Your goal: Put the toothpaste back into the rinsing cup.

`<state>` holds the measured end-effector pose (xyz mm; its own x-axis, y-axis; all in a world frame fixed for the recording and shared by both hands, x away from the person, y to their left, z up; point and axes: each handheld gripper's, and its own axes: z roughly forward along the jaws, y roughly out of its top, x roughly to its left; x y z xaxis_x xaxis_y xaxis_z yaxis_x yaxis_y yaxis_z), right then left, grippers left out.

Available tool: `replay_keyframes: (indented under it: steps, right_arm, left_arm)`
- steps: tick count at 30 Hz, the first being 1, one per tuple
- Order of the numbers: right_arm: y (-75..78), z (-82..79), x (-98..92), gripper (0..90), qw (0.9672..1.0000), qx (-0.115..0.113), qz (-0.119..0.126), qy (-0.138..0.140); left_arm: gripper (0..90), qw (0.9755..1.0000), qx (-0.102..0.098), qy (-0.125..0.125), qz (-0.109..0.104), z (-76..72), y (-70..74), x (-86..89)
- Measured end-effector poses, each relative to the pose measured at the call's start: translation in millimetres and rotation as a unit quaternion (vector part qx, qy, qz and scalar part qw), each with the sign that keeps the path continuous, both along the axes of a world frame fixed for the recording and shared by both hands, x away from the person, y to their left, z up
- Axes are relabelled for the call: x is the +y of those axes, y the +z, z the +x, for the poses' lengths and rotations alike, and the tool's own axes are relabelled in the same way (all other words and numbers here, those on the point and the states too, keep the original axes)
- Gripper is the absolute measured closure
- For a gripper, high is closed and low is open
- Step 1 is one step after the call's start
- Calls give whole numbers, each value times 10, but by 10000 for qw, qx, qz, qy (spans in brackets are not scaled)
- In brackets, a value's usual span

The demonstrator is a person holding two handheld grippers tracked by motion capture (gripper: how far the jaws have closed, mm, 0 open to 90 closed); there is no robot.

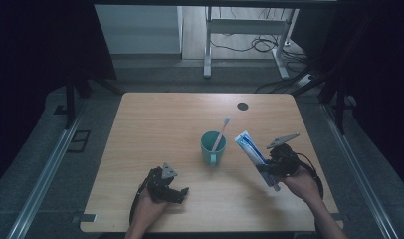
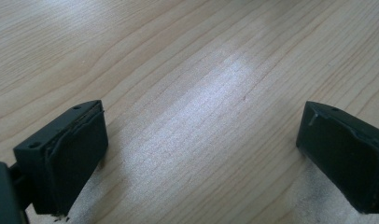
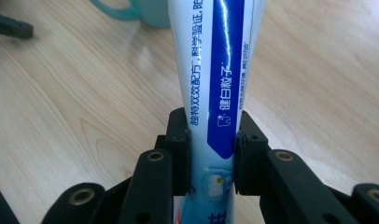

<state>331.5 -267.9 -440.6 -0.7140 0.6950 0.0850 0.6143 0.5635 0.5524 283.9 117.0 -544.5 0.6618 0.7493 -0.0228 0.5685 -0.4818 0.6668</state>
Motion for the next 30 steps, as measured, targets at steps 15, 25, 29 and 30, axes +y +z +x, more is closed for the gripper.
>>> replay_keyframes:
  steps: [15, 25, 29, 30]
  right_arm:
    - [61, -39, 44, 714, 9978, -469, 470, 30]
    - [126, 3, 166, 715, 9938, -798, 767, 27]
    - [142, 28, 219, 715, 9923, -896, 852, -1]
    - [149, 42, 246, 714, 9917, -933, 890, 1]
  left_arm:
    - [23, 10000, -1, -3, 2, 0, 0, 0]
    - [23, 10000, 1, -1, 2, 0, 0, 0]
    - [23, 10000, 3, -2, 5, 0, 1, 1]
    - [23, 10000, 3, -3, 5, 0, 1, 1]
